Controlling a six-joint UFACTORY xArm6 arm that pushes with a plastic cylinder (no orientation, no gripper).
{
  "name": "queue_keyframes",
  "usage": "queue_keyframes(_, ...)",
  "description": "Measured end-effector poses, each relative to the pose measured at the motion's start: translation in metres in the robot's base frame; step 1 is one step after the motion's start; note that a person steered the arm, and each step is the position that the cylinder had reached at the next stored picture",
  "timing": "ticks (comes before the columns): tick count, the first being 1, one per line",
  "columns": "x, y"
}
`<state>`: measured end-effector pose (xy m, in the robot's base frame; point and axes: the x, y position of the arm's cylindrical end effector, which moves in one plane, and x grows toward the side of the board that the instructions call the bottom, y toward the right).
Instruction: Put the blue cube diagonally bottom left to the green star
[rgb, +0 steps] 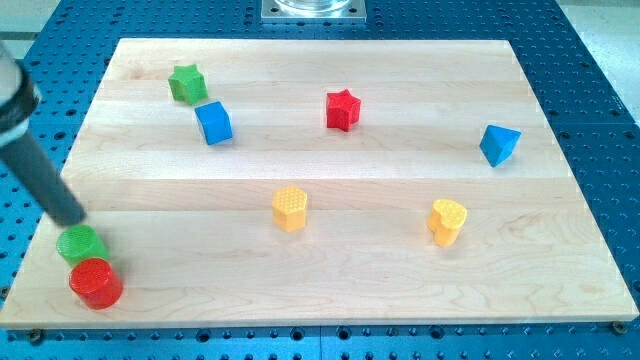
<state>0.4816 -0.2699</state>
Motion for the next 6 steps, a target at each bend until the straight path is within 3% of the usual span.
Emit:
queue_keyframes(2, -0.045, 0.179)
queue_keyframes(3, -0.113, 0.193)
queue_keyframes(4, -0.126, 0.171)
queue_keyframes(5, -0.096, 0.086)
queue_keyframes(6, -0.104, 0.063)
